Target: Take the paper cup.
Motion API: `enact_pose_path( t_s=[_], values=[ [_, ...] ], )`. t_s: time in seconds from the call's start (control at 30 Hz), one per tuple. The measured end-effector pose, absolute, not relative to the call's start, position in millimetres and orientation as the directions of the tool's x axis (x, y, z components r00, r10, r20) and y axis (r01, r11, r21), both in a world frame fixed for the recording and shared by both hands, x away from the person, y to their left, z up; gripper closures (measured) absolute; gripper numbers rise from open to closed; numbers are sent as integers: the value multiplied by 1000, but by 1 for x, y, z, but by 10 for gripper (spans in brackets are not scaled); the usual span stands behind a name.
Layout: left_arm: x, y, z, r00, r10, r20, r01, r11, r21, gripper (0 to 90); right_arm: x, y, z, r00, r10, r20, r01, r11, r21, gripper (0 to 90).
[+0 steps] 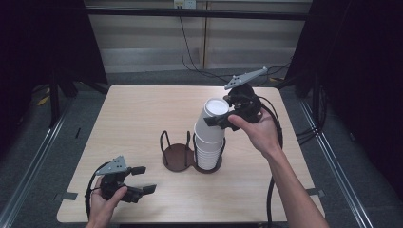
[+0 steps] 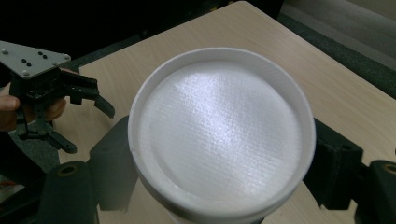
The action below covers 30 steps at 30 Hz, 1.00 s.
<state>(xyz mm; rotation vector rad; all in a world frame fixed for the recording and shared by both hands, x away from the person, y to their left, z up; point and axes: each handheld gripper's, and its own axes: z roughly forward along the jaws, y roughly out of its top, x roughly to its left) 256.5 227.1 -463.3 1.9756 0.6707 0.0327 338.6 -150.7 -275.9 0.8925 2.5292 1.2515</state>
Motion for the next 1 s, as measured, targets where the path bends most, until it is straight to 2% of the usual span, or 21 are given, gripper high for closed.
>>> enact_pose_path(
  t_s=[1.0],
  values=[
    [256, 226, -463, 847, 467, -252, 437, -344, 831, 163, 328, -167, -260, -792, 599, 116, 384, 342, 858, 246]
  ],
)
